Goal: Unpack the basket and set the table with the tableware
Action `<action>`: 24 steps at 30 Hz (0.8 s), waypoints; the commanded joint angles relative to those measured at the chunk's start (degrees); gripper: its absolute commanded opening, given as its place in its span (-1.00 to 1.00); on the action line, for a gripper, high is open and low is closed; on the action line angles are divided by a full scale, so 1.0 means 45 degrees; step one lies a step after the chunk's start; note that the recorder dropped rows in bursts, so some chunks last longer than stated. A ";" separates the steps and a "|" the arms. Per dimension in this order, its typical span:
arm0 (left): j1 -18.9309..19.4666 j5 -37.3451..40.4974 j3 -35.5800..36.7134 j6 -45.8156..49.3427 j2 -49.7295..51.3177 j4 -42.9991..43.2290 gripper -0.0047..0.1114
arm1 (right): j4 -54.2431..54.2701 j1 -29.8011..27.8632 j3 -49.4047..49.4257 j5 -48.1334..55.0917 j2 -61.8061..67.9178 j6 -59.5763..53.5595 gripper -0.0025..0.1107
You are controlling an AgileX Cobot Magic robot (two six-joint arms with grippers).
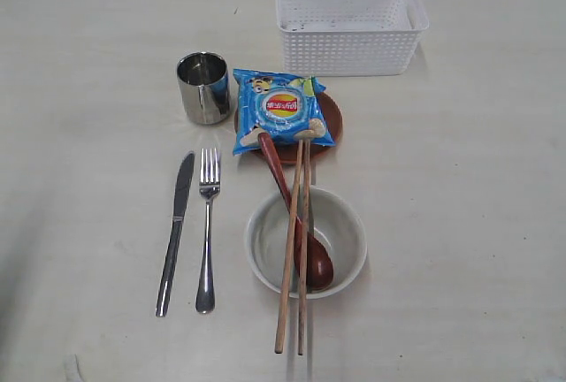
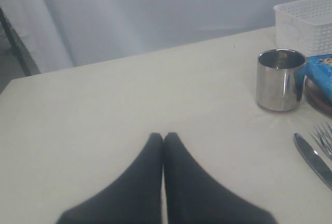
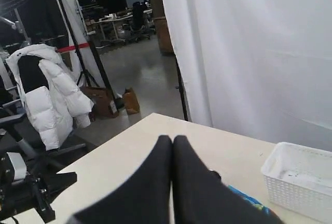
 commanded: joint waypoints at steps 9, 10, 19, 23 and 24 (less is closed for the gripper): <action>0.0068 -0.0101 0.0022 -0.0044 -0.0034 -0.0046 -0.92 | -0.4461 -0.1498 0.4135 -0.4637 -0.3727 -0.0198 -0.96; 0.0068 -0.0101 0.0022 -0.0044 -0.0034 -0.0046 -0.92 | -0.4696 -0.1983 0.4440 -0.4898 -0.3896 -0.0198 -0.96; 0.0068 -0.0101 0.0022 -0.0044 -0.0034 -0.0046 -0.92 | -0.5338 -0.5724 0.8400 -0.7279 -0.4270 -0.0308 -0.96; 0.0068 -0.0101 0.0022 -0.0044 -0.0034 -0.0046 -0.92 | -0.5458 -0.5728 1.0338 -0.8078 -0.4270 -0.0308 -0.96; 0.0068 -0.0101 0.0022 -0.0044 -0.0034 -0.0046 -0.92 | -0.5458 -0.5728 1.0812 -0.8078 -0.4270 -0.0308 -0.96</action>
